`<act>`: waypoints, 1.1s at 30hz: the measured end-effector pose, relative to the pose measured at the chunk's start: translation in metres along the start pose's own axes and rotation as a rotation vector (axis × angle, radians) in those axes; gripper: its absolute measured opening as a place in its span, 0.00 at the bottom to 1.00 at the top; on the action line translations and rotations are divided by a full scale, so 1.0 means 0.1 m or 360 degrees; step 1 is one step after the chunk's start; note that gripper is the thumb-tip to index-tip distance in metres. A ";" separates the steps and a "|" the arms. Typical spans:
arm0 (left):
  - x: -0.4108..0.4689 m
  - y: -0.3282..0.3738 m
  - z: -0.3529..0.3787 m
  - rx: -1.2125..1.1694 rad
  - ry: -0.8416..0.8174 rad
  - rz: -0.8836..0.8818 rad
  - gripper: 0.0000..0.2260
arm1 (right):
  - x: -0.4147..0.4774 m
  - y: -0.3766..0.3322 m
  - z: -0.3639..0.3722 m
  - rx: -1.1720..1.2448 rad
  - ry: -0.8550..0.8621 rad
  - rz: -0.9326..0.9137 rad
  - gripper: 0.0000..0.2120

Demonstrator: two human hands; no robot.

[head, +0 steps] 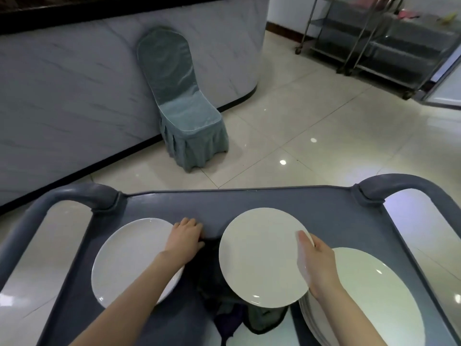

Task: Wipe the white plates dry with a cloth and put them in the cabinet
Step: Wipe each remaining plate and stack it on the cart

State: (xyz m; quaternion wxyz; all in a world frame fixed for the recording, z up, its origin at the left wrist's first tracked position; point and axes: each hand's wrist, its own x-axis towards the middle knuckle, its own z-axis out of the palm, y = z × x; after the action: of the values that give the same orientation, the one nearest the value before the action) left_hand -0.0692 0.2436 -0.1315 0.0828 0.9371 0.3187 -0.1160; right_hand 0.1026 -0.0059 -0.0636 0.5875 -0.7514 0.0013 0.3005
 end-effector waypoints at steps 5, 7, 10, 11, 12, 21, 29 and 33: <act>-0.14 0.07 -0.28 -0.1256 0.0110 -0.0234 0.09 | -0.01 0.00 0.05 -0.0030 -0.0018 -0.0001 0.15; -0.20 0.11 -0.42 -0.1580 0.0155 -0.0369 0.08 | -0.05 -0.02 0.07 -0.0036 -0.0019 -0.0016 0.19; -0.30 0.18 -0.69 -0.2054 0.0245 -0.0455 0.08 | -0.13 -0.06 0.09 -0.0098 0.0041 -0.0072 0.21; -0.35 0.22 -0.80 -0.2107 0.0288 -0.0434 0.07 | -0.16 -0.07 0.10 -0.0105 0.0070 -0.0085 0.21; -0.41 0.27 -0.91 -0.2120 0.0315 -0.0378 0.06 | -0.18 -0.08 0.11 -0.0097 0.0093 -0.0093 0.21; -1.07 1.23 -1.19 -0.1763 -0.0180 0.0538 0.11 | -0.34 -0.05 0.15 -0.0014 0.0179 -0.0239 0.23; -1.15 1.22 -0.65 -0.0456 0.0305 0.0902 0.22 | -0.47 -0.16 0.12 0.0342 0.0253 -0.0156 0.20; -1.10 1.43 -0.51 -0.0284 0.0241 0.0831 0.27 | -0.59 -0.16 0.22 0.0342 0.0250 -0.0208 0.20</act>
State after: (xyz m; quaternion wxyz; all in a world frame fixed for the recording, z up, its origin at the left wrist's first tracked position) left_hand -0.0575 0.0791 -0.0410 0.1680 0.9824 0.0810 0.0081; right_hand 0.0497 -0.0025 -0.0259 0.6811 -0.7037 0.0306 0.1999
